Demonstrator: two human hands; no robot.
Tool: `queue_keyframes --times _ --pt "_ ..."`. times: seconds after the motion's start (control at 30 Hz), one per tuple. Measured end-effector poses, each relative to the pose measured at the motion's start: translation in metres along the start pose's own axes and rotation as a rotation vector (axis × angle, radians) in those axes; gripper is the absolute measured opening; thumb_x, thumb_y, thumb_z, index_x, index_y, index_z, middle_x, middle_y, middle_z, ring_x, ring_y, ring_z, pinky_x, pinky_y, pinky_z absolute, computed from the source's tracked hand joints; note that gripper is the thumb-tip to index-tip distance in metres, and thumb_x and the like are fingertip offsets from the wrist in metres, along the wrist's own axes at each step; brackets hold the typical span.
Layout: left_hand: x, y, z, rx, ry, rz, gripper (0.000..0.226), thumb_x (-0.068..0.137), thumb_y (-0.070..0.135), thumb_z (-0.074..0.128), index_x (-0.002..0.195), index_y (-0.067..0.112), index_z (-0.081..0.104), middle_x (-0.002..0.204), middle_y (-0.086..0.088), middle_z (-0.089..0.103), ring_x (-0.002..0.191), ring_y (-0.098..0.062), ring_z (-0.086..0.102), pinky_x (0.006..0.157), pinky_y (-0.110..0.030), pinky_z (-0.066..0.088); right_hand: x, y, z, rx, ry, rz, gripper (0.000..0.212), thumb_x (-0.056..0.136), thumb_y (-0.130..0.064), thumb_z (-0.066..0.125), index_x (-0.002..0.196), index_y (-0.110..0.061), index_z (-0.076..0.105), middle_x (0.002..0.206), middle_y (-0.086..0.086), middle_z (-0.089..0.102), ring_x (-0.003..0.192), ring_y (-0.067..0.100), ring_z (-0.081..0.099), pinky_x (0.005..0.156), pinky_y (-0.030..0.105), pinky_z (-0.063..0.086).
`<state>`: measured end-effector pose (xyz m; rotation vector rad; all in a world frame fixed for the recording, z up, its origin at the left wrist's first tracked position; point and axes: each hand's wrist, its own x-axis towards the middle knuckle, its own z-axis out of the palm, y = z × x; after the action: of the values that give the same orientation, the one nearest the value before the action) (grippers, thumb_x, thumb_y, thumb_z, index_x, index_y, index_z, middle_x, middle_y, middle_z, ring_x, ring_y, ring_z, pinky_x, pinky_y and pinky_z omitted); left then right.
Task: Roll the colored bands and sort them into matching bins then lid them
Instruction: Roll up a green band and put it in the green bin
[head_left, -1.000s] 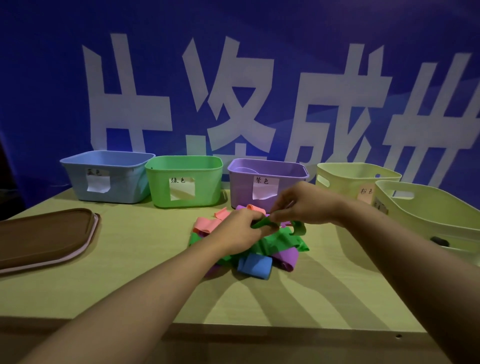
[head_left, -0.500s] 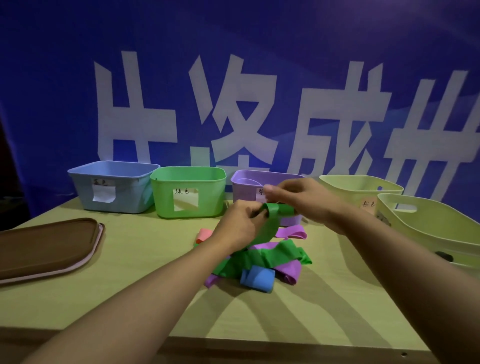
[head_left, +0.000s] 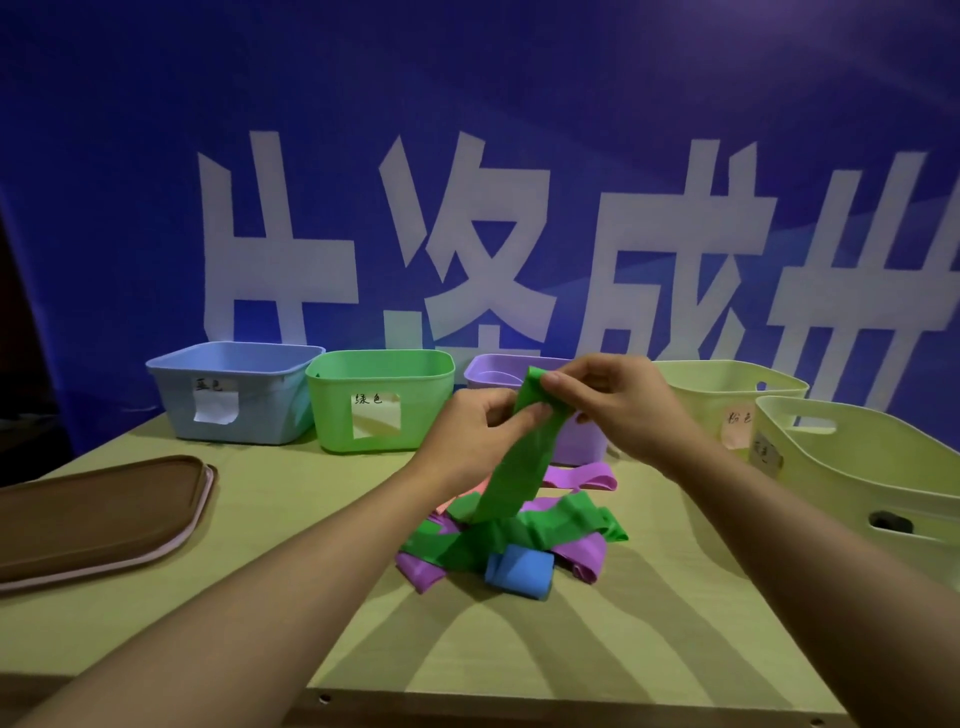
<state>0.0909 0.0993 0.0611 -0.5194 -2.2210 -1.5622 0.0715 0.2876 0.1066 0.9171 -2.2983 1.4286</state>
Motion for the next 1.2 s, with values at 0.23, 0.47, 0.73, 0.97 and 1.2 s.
queue_keyframes --times 0.23,0.47,0.73,0.97,1.2 --pt "0.006 0.028 -0.011 -0.015 0.098 0.107 0.009 0.090 0.027 0.077 0.098 0.026 0.075 0.084 0.004 0.075 0.074 -0.011 0.072 0.058 -0.022 0.053 0.004 -0.008 -0.003 -0.023 -0.010 0.008 0.030 0.095 -0.040 0.063 0.096 -0.014 0.078 0.079 0.000 0.075 0.069 0.005 0.068 0.067 0.024 0.058" --pt "0.023 0.071 -0.024 -0.080 0.191 0.160 0.004 0.096 0.018 0.071 0.095 0.021 0.072 0.095 -0.011 0.077 0.089 -0.028 0.075 0.060 -0.034 0.062 0.006 -0.027 -0.005 0.245 -0.040 0.051 0.031 0.088 -0.033 0.074 0.106 -0.009 0.075 0.095 0.006 0.080 0.093 0.024 0.077 0.084 0.037 0.062" --pt "0.041 0.122 -0.043 -0.164 0.297 0.221 0.018 0.100 0.016 0.067 0.111 0.002 0.065 0.092 -0.007 0.075 0.079 -0.015 0.076 0.050 -0.031 0.058 -0.001 -0.033 -0.005 0.231 -0.189 0.078 0.039 0.077 -0.033 0.080 0.102 -0.004 0.077 0.094 0.020 0.077 0.076 0.023 0.070 0.068 0.028 0.059" --pt "0.043 0.099 -0.044 -0.075 0.254 0.148 0.013 0.100 0.016 0.066 0.107 0.006 0.066 0.102 -0.015 0.074 0.083 -0.013 0.076 0.055 -0.028 0.059 -0.010 -0.016 0.010 0.326 -0.240 0.151 0.044 0.077 -0.032 0.081 0.102 0.005 0.074 0.097 0.043 0.063 0.064 0.027 0.060 0.054 0.025 0.054" --pt "0.023 0.039 -0.032 -0.142 0.226 -0.002 0.002 0.098 0.014 0.068 0.096 0.013 0.068 0.089 -0.001 0.074 0.074 -0.002 0.072 0.053 -0.020 0.054 -0.035 0.021 0.034 0.365 -0.388 0.310 0.041 0.080 -0.031 0.077 0.103 0.003 0.075 0.092 0.027 0.074 0.062 0.023 0.065 0.052 0.028 0.056"
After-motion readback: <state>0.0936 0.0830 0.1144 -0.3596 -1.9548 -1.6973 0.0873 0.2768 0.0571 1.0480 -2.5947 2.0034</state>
